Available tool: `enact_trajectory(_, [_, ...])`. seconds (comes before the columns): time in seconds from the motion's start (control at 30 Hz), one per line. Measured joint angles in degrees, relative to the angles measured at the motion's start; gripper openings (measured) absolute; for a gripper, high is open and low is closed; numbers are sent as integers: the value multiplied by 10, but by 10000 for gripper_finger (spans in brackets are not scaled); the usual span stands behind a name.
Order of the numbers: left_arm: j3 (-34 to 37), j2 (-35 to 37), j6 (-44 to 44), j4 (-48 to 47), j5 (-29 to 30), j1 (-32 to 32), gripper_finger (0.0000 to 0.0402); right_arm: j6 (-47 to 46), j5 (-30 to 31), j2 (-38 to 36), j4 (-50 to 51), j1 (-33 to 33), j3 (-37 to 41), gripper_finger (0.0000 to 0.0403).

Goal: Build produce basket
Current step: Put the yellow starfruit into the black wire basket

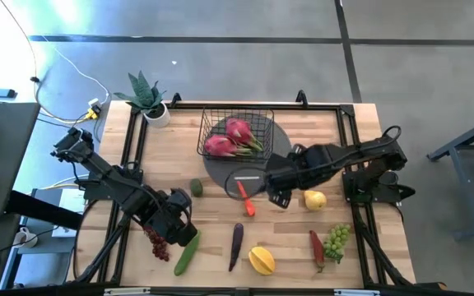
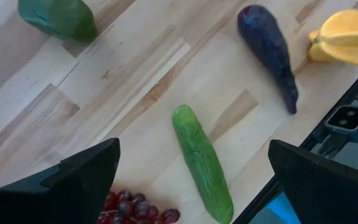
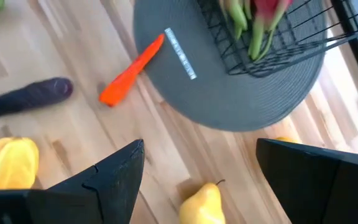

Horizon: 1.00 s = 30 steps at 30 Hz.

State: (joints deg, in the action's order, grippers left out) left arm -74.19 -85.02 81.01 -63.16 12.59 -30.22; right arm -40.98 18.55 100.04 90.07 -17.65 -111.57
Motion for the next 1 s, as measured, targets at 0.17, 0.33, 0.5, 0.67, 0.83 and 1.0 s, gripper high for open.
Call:
enact_trajectory(0.17, [0, -5, -1, 0, -1, -7, 400, -38, -4, 4, -1, -39, 0, 291])
enact_trajectory(0.33, [0, -5, -2, 0, 5, -6, 400, -108, -22, 4, -3, -79, 0, 291])
enact_trajectory(0.5, [0, -5, -17, -1, 20, 3, 400, -188, -39, 4, -23, -116, 0, 291])
enact_trajectory(0.67, [0, -5, -34, 0, 45, 17, 400, -234, -40, 4, -64, -148, 0, 291])
enact_trajectory(0.83, [0, 4, -74, -1, 46, 30, 400, -264, -40, 26, -98, -171, 0, 291])
enact_trajectory(1.0, [0, 29, -126, -2, 48, 50, 400, -280, -37, 61, -130, -186, 0, 291])
